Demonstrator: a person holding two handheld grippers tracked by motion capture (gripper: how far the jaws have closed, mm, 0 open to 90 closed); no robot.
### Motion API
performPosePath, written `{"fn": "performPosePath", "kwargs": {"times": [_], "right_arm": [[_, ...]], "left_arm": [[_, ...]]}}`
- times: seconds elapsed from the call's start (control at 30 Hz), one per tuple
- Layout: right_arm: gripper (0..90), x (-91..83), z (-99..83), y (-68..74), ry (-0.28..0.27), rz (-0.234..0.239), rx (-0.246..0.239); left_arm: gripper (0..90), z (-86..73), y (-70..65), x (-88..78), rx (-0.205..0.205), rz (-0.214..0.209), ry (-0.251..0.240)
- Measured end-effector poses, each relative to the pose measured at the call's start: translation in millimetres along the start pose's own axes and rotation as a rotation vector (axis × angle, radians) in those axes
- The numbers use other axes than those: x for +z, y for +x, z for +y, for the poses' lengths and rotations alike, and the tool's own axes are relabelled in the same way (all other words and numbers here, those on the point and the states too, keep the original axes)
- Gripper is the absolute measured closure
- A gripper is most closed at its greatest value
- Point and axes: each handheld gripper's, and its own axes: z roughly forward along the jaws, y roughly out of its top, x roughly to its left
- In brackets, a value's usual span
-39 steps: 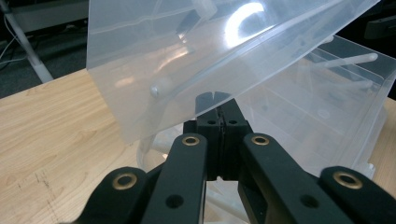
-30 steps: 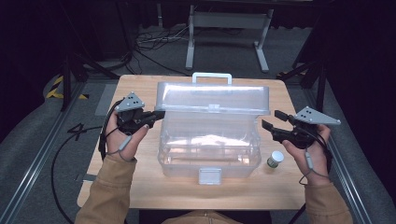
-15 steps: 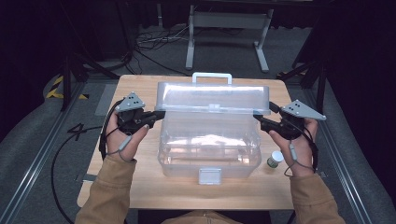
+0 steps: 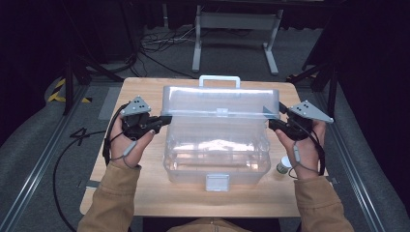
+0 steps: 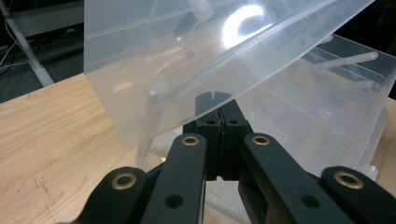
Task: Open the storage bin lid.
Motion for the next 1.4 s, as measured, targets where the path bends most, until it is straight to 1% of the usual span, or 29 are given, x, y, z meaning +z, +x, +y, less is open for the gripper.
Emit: {"fn": "performPosePath", "kwargs": {"times": [0.03,0.1,0.13,0.2,0.27,0.3,0.4,0.47,0.5,0.53,0.6,0.7,0.77,0.87,0.93,1.0,1.03,1.1,1.2,1.3,1.37,1.4], "right_arm": [[50.4,0.0,0.4,0.3,-0.009,0.001,-0.005],[52.2,-0.1,1.3,1.3,-0.016,-0.014,-0.011],[52.6,-0.1,1.5,1.3,-0.016,-0.019,-0.019],[52.7,0.1,1.7,1.5,-0.019,-0.022,-0.02],[53.2,0.5,2.2,1.5,-0.023,-0.03,-0.019],[53.2,0.6,2.5,1.7,-0.025,-0.034,-0.017],[54.1,1.6,3.9,2.0,-0.032,-0.045,-0.019],[54.0,2.2,4.8,1.9,-0.035,-0.049,-0.016],[54.1,2.1,6.0,1.9,-0.047,-0.043,-0.009],[54.1,1.9,7.4,2.4,-0.053,-0.048,-0.01],[54.3,1.6,10.4,3.2,-0.068,-0.052,-0.012],[54.7,1.7,12.5,3.6,-0.068,-0.06,-0.015],[55.2,2.5,14.3,3.7,-0.081,-0.068,-0.008],[56.6,4.4,16.0,3.6,-0.087,-0.077,0.002],[58.6,5.8,17.1,3.7,-0.093,-0.087,0.007],[59.3,6.6,17.6,3.7,-0.098,-0.088,0.011],[60.9,7.6,18.5,3.9,-0.099,-0.091,0.013],[63.3,8.9,20.4,4.6,-0.099,-0.105,0.009],[65.6,10.4,22.7,5.4,-0.104,-0.13,0.01],[65.7,12.3,25.3,5.2,-0.105,-0.153,0.001],[67.8,14.0,27.2,5.4,-0.106,-0.164,0.002],[69.1,14.3,28.2,5.5,-0.103,-0.172,-0.001]], "left_arm": [[89.0,-0.1,-0.2,0.0,0.001,0.0,0.001],[85.3,-0.5,-1.1,0.1,0.0,-0.006,0.002],[85.2,-0.7,-1.2,-0.2,0.001,-0.007,0.002],[84.6,-0.9,-1.7,-0.7,-0.005,-0.011,0.005],[82.6,-1.3,-2.1,-2.0,0.004,-0.014,0.013],[81.9,-1.6,-3.2,-2.5,-0.001,-0.02,0.016],[80.0,-2.5,-5.2,-5.6,0.003,-0.032,0.029],[79.7,-3.1,-6.1,-7.9,0.005,-0.034,0.03],[79.6,-3.5,-6.2,-9.3,0.006,-0.035,0.031],[79.6,-4.1,-6.7,-10.7,0.001,-0.038,0.028],[79.5,-5.0,-6.0,-13.1,0.006,-0.039,0.031],[79.5,-6.5,-5.8,-15.6,0.004,-0.035,0.033],[79.5,-7.9,-5.8,-18.0,-0.006,-0.037,0.034],[79.2,-10.2,-4.9,-21.4,-0.006,-0.038,0.039],[79.0,-11.9,-5.2,-23.1,-0.016,-0.051,0.037],[78.6,-13.0,-5.7,-24.4,-0.016,-0.051,0.038],[78.6,-13.9,-6.1,-25.9,-0.009,-0.048,0.043],[78.3,-15.5,-7.9,-28.7,-0.018,-0.061,0.049],[78.0,-16.9,-10.0,-32.3,-0.01,-0.062,0.052],[77.7,-19.0,-13.2,-34.9,-0.01,-0.079,0.061],[77.5,-21.2,-15.3,-35.6,-0.008,-0.089,0.07],[77.4,-23.5,-16.6,-35.9,-0.004,-0.096,0.087]]}}
